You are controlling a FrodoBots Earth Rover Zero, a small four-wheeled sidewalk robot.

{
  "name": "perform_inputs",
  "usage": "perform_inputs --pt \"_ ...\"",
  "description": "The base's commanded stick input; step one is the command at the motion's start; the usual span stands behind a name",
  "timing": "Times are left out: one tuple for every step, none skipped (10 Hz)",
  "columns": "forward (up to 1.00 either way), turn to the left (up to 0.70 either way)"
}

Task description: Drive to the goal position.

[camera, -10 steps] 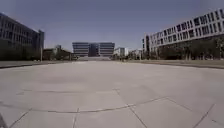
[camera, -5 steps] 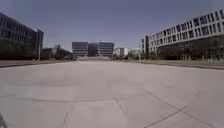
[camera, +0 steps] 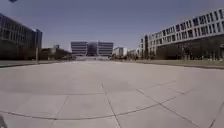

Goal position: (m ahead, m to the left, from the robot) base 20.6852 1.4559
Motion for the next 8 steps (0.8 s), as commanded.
perform_inputs --pt "1.00 0.40" --pt "1.00 0.40" --pt "1.00 0.40" --pt "1.00 0.40" --pt "1.00 0.03" --pt "1.00 0.01" --pt "1.00 0.00" --pt "1.00 0.00"
